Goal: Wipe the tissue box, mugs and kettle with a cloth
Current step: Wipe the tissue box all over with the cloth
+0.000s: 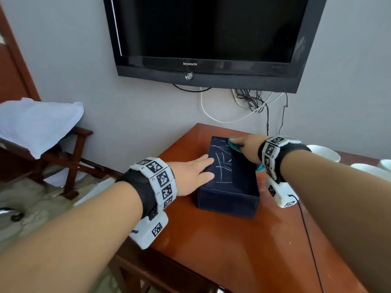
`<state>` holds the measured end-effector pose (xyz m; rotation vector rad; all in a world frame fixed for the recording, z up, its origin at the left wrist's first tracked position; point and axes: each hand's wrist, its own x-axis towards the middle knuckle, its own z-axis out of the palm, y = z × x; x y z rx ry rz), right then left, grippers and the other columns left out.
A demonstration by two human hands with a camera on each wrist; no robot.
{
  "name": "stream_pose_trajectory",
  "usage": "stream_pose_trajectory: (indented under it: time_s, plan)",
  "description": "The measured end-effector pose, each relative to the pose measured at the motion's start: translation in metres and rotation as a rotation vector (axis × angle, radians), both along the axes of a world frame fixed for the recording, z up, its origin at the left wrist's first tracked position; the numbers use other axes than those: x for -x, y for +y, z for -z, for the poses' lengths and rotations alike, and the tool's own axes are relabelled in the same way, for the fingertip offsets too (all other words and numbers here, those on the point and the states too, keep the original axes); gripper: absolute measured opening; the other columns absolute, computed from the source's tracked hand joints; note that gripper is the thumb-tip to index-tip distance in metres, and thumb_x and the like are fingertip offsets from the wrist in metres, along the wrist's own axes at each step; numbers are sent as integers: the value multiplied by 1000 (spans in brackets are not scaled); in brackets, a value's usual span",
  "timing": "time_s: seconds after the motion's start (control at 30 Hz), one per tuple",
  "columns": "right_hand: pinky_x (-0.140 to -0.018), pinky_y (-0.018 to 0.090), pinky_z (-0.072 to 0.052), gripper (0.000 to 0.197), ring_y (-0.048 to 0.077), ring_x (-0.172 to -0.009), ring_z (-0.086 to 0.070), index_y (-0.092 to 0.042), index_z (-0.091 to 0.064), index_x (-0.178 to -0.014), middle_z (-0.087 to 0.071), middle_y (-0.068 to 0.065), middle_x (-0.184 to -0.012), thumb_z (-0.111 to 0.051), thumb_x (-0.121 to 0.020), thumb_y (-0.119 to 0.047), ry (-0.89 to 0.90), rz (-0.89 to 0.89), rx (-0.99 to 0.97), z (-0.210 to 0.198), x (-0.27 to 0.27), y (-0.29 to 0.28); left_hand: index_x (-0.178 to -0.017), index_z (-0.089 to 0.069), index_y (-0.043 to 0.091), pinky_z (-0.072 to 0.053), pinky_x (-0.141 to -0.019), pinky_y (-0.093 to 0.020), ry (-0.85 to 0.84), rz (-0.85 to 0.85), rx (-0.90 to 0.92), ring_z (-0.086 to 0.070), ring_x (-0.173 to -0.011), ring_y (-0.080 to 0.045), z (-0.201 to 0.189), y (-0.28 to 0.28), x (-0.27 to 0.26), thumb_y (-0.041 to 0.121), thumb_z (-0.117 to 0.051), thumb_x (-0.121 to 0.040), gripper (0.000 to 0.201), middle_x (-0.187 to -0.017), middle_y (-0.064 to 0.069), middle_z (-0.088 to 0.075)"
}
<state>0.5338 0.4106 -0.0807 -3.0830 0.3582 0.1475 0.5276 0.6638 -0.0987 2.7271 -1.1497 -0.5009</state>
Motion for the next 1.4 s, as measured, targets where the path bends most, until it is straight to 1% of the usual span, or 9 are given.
stream_pose_trajectory:
  time_s: [0.13,0.37,0.7,0.8,0.87,0.97,1.07,1.2,1.4]
  plan:
    - [-90,31,-54,70,21,-102,-61,-52,-34,-155,-57,-4,-130,-45,-104,-6,60,16,-4,-9,30,22,-166,3,37,-38,-119,-37,-6,-35,-15,-35,-152,-17,1,-4,1,47,-25,-112,61,-171,21,10]
    - [-91,38,-60,69,21,-96,-68,-59,-44,-146,-62,-8,-120,-46,-102,-6,35,-38,-88,-5,93,53,-167,3,33,-45,-112,-35,-38,-62,3,-43,-147,-20,2,-7,8,43,-23,-114,60,-173,16,8]
    - [-70,27,-54,64,18,-78,-62,-55,-46,-148,-56,-11,-88,-43,-105,-7,43,-71,-171,-11,147,78,-167,-8,17,-27,-123,-33,-36,-88,128,-25,-157,-23,6,-4,19,30,-26,-115,56,-175,0,-2]
    - [-64,26,-53,63,17,-72,-60,-55,-50,-145,-58,-10,-87,-43,-105,-7,50,-63,-194,-15,143,76,-167,-1,30,-46,-103,-31,11,-107,117,-45,-146,-23,4,-1,15,38,-24,-114,58,-173,14,5]
    - [-60,24,-51,61,15,-67,-57,-55,-52,-143,-59,-9,-85,-41,-105,-8,42,-65,-205,-16,136,73,-167,-1,33,-42,-89,-23,9,-99,149,-44,-146,-20,3,1,15,41,-24,-114,58,-172,18,4]
    - [-73,28,-55,58,17,-77,-62,-55,-51,-143,-69,-4,-97,-41,-106,-11,33,-67,-189,-16,119,68,-166,-1,36,-40,-105,-24,19,-58,157,-36,-152,-17,5,4,12,44,-24,-114,58,-172,19,4]
    - [-94,33,-55,56,23,-102,-69,-56,-51,-143,-71,-3,-118,-43,-106,-15,26,-63,-171,-12,94,59,-166,2,39,-42,-96,-25,22,-51,120,-41,-147,-17,6,6,8,47,-24,-113,59,-171,22,5]
    - [-88,30,-52,51,24,-101,-67,-52,-56,-141,-70,-3,-115,-47,-106,-16,3,-49,-182,-12,62,43,-165,3,41,-47,-90,-21,23,-6,60,-46,-143,-17,3,9,0,51,-25,-112,61,-169,25,7]
    - [-85,27,-45,55,21,-104,-60,-51,-53,-144,-63,-2,-134,-47,-105,-13,-21,-50,-91,-12,19,21,-163,5,49,-51,-102,-45,48,11,-79,-70,-102,-27,-13,9,-5,56,-32,-109,65,-168,30,5]
